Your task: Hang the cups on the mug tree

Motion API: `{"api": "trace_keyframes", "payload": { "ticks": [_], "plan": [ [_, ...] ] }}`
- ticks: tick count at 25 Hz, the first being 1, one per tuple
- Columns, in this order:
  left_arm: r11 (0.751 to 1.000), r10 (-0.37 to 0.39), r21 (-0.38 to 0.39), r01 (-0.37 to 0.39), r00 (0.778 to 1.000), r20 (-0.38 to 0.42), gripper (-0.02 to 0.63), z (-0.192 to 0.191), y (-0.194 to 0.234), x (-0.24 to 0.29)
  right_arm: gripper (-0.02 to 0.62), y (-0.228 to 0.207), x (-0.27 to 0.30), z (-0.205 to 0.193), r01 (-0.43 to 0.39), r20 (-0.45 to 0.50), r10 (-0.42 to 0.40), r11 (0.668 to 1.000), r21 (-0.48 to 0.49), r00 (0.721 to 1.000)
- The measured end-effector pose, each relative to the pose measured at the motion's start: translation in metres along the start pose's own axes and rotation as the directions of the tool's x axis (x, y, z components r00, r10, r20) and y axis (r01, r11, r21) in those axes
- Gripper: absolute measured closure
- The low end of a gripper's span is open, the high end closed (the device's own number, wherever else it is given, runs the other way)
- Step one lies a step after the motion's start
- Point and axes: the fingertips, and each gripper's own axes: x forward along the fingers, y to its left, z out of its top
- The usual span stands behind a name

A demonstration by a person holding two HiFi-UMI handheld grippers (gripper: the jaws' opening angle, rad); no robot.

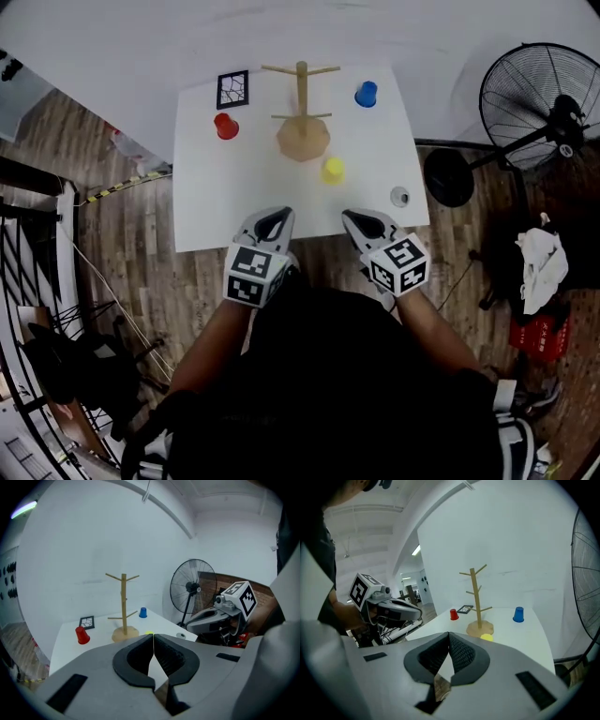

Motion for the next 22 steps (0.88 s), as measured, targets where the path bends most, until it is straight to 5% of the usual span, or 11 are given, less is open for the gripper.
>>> {"api": "trace_keyframes", "payload": {
  "ticks": [15,22],
  "plan": [
    [0.996,-0.078,0.048,0.080,0.996,-0.043,0.589,0.002,0.101,0.042,0.588,-0.060,0.106,0.007,0.160,-0.167,-0.189,0.972,-0.172,0.968],
    [0.998,-0.054,0.009,0.054,0.997,-0.064,0.589,-0.001,0.105,0.057,0.555,-0.092,0.121,-0.007,0.139,-0.257,-0.214,0.950,-0.279,0.943]
  ]
}}
